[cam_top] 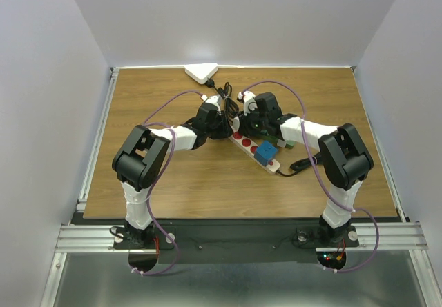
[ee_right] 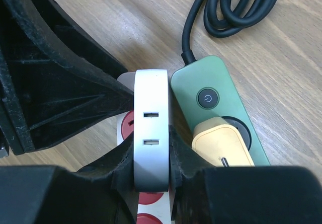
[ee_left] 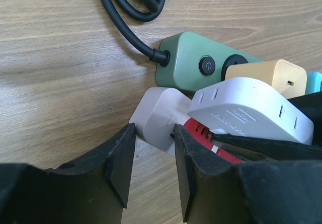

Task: Insert the plug

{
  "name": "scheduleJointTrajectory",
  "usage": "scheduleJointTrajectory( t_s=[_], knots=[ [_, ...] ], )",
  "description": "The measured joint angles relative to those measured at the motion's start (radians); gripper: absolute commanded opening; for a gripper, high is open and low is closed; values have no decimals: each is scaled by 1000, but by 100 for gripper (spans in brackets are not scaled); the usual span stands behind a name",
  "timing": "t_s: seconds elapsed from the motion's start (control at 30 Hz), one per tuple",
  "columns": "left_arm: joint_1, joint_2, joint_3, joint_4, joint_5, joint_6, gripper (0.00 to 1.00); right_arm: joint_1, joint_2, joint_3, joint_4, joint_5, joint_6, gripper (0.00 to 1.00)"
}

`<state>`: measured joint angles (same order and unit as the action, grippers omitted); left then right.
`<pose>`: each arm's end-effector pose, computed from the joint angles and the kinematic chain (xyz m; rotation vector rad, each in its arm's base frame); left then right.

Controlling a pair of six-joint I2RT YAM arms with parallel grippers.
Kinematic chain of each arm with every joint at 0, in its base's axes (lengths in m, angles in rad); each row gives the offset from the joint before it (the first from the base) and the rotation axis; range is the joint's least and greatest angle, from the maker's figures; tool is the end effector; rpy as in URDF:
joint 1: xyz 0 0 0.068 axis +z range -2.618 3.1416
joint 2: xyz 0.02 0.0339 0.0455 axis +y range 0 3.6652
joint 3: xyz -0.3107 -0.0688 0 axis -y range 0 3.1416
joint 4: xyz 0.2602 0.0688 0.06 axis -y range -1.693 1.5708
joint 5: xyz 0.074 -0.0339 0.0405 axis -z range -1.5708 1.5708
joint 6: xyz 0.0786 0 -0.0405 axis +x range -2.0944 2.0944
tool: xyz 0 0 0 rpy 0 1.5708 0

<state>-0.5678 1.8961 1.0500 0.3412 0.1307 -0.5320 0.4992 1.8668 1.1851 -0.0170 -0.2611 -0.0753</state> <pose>0.3905 -0.2612 0.1794 0.1227 2.1695 -0.7905 0.3988 0.2406 0.1969 -0.7831 2.1565 0.5184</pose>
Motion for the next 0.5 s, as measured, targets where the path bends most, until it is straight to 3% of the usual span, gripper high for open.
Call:
scheduleJointTrajectory(
  t_s=[0.5],
  knots=[
    [0, 0, 0, 0, 0, 0, 45, 0, -34, -103, 131, 8, 27, 0]
  ],
)
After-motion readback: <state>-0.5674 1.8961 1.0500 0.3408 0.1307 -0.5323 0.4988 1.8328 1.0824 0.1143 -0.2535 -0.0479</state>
